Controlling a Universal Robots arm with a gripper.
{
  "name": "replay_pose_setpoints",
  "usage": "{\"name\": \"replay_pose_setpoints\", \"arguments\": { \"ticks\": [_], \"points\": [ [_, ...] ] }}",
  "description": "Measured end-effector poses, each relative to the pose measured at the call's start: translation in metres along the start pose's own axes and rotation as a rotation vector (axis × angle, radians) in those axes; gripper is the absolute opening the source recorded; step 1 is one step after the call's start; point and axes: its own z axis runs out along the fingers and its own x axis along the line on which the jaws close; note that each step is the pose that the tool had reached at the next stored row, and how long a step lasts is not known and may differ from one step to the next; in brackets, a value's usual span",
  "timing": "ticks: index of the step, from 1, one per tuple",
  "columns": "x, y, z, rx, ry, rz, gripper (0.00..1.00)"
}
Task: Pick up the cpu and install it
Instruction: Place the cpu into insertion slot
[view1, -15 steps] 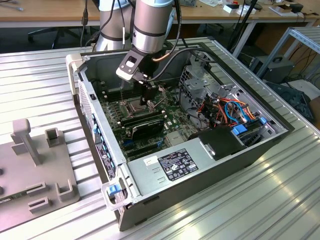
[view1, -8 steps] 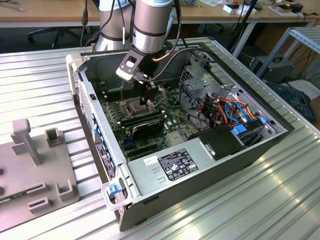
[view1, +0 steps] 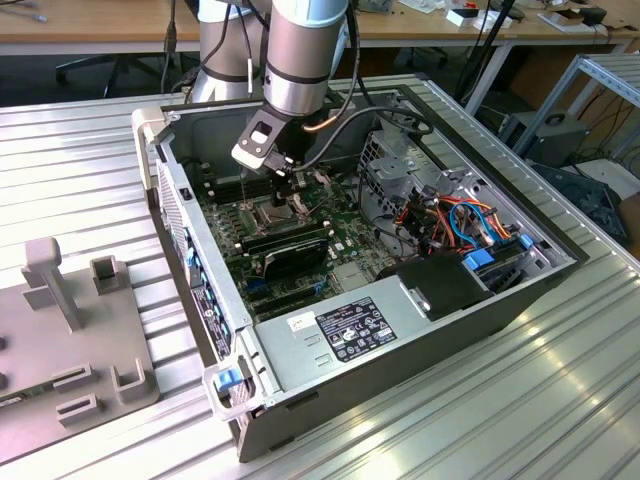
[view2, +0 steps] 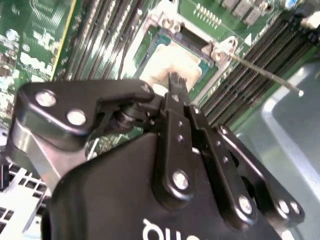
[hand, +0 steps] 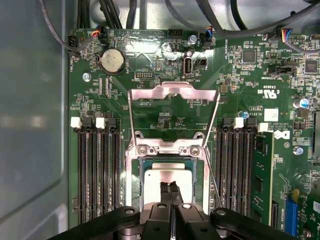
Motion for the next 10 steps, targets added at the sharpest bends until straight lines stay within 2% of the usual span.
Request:
{"name": "replay_pose_setpoints", "arguments": {
  "ticks": [4,10],
  "points": [
    [-0.002,-0.0004,0.0013,-0.0002,0.0003,0.0,0.11],
    [-0.002,-0.0006,0.0099,0.0,0.0,0.0,0.11]
  ]
}}
